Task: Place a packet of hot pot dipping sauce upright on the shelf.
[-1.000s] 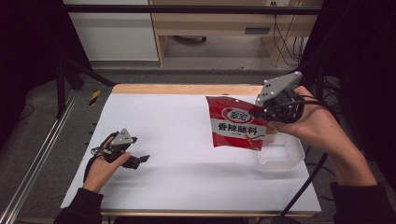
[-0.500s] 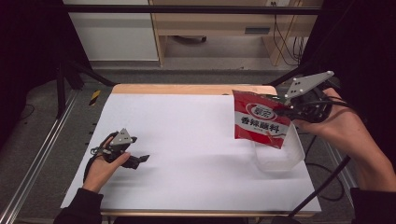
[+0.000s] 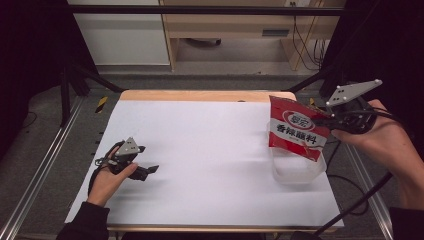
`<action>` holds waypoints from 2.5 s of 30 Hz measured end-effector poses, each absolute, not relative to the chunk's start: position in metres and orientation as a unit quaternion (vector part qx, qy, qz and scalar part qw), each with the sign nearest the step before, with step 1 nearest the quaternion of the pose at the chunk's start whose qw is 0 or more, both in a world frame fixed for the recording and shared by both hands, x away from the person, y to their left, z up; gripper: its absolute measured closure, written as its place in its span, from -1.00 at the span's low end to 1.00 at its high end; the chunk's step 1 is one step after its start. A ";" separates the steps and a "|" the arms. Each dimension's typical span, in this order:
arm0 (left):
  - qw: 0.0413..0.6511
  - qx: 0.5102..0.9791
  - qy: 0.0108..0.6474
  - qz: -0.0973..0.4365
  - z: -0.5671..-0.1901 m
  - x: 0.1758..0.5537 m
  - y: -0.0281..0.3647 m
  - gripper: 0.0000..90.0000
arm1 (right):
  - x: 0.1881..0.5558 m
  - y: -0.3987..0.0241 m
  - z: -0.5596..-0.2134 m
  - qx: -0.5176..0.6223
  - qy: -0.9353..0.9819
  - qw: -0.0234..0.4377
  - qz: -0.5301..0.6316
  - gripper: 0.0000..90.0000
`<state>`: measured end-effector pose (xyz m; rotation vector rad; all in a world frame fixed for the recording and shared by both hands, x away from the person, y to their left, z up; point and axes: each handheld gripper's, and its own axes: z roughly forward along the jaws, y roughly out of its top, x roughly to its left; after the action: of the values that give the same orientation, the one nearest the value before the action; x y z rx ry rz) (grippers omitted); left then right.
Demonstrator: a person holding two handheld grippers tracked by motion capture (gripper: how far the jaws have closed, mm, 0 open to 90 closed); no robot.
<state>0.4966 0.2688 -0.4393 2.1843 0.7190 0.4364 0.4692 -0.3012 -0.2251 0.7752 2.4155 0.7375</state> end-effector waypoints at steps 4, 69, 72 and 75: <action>0.389 0.860 0.282 0.173 -0.439 0.496 0.269 -0.77 | 0.470 -0.308 -0.230 0.292 0.884 0.245 0.271 0.99; 0.391 0.860 0.279 0.172 -0.439 0.495 0.267 -0.77 | 0.506 -0.200 -0.236 0.338 0.825 0.303 0.337 -0.66; 0.394 0.859 0.280 0.172 -0.438 0.495 0.268 -0.77 | 0.507 -0.190 -0.237 0.340 0.821 0.302 0.346 -0.70; 0.394 0.858 0.280 0.172 -0.438 0.495 0.268 -0.77 | 0.507 -0.180 -0.241 0.342 0.816 0.302 0.355 -0.74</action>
<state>0.4947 0.2682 -0.4380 2.1772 0.7104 0.4373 0.5067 -0.1801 -0.2410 0.9060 2.1642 0.9406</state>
